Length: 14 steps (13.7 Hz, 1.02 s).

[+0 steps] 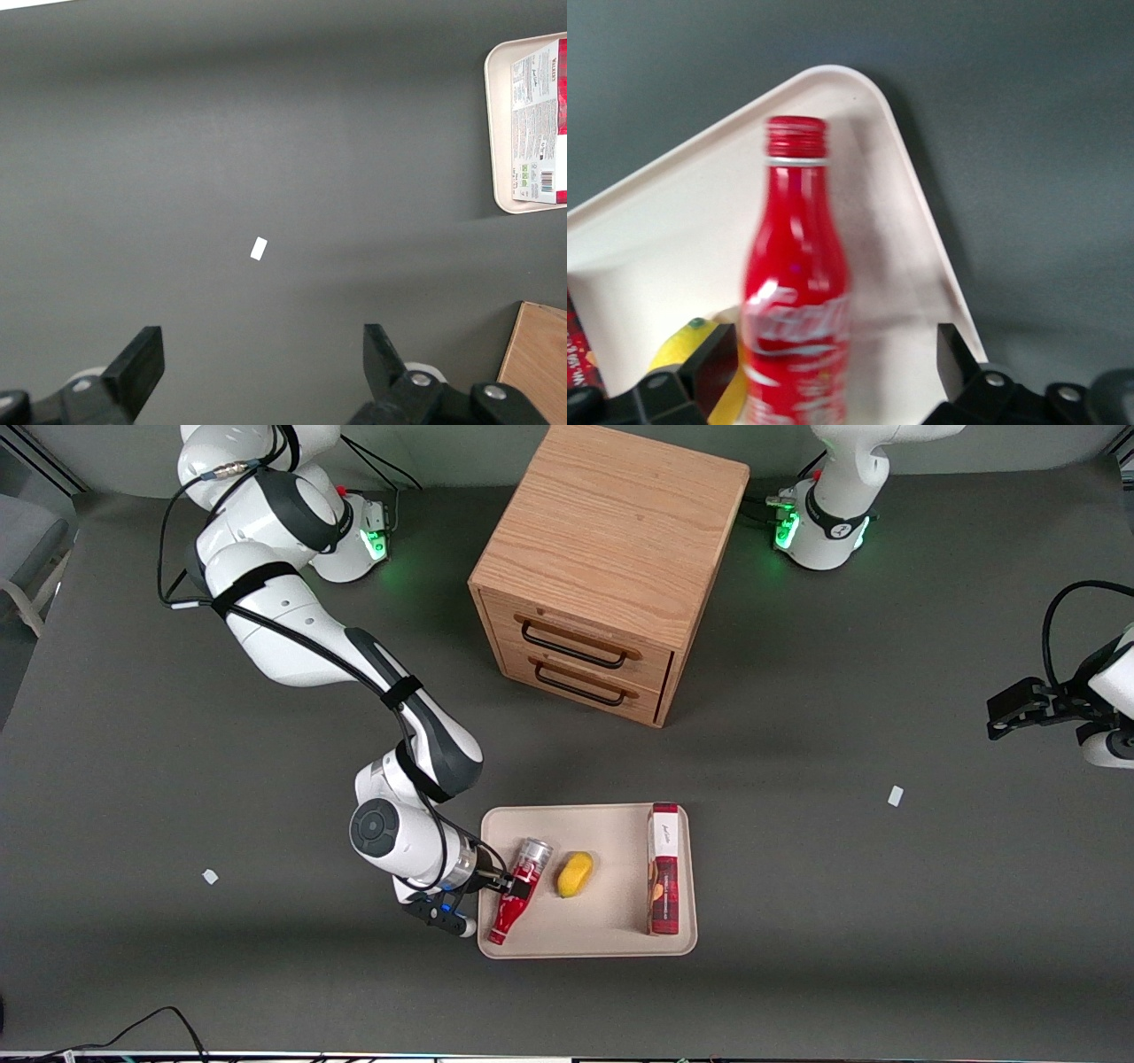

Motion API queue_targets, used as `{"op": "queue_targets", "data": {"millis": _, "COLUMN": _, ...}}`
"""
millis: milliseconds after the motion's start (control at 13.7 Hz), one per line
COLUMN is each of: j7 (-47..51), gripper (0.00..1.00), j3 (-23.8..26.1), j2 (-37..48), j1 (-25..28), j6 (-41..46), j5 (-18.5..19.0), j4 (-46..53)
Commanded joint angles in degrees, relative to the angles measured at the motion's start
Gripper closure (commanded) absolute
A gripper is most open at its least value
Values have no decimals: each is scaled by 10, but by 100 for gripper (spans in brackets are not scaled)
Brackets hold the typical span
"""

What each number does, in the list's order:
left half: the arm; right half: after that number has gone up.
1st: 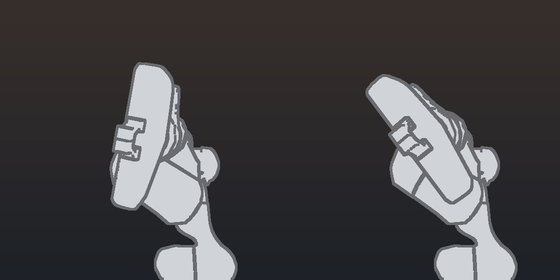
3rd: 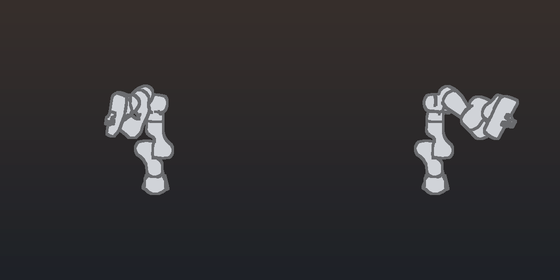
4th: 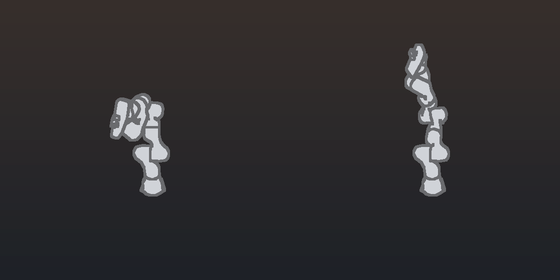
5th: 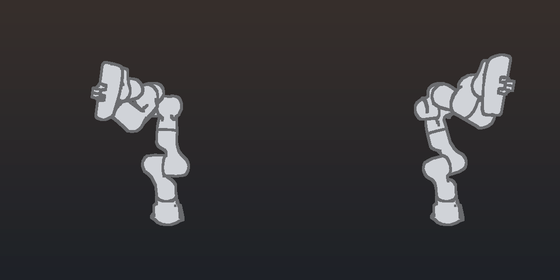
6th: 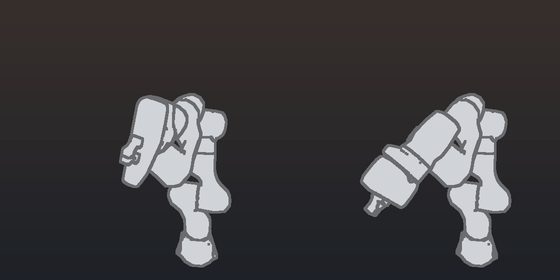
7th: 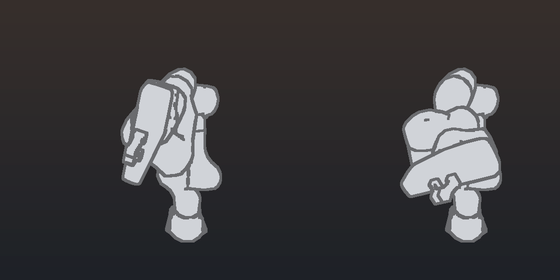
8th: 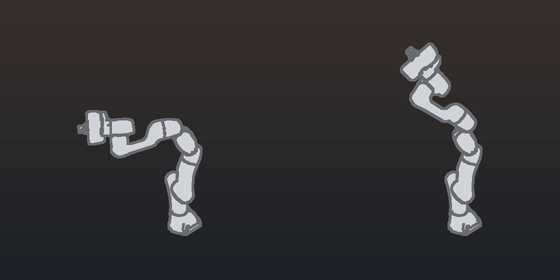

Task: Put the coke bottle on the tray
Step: 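Carry the bottle over the white tray and lower it upright, then open the right gripper and raise it away from the tray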

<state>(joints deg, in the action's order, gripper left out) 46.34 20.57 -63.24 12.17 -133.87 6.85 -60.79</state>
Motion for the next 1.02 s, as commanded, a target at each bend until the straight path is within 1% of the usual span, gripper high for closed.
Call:
{"op": "queue_targets", "data": {"millis": 0, "j7": 18, "gripper": 0, "j3": -4, "j2": 1, "j1": 6, "j6": 1, "j5": 32, "j4": -4}}
{"op": "queue_targets", "data": {"millis": 73, "j7": 19, "gripper": 0, "j3": -4, "j2": 7, "j1": 1, "j6": 3, "j5": 36, "j4": -6}}
{"op": "queue_targets", "data": {"millis": 219, "j7": 17, "gripper": 0, "j3": -5, "j2": 56, "j1": -3, "j6": 38, "j5": 37, "j4": -40}}
{"op": "queue_targets", "data": {"millis": 583, "j7": 10, "gripper": 0, "j3": -5, "j2": 233, "j1": -28, "j6": 279, "j5": 37, "j4": -43}}
{"op": "queue_targets", "data": {"millis": 729, "j7": -9, "gripper": 0, "j3": -5, "j2": 312, "j1": -49, "j6": 375, "j5": 34, "j4": -43}}
{"op": "queue_targets", "data": {"millis": 875, "j7": -12, "gripper": 0, "j3": -7, "j2": 386, "j1": -74, "j6": 452, "j5": 28, "j4": -43}}
{"op": "queue_targets", "data": {"millis": 948, "j7": -39, "gripper": 0, "j3": -8, "j2": 418, "j1": -87, "j6": 499, "j5": 22, "j4": -42}}
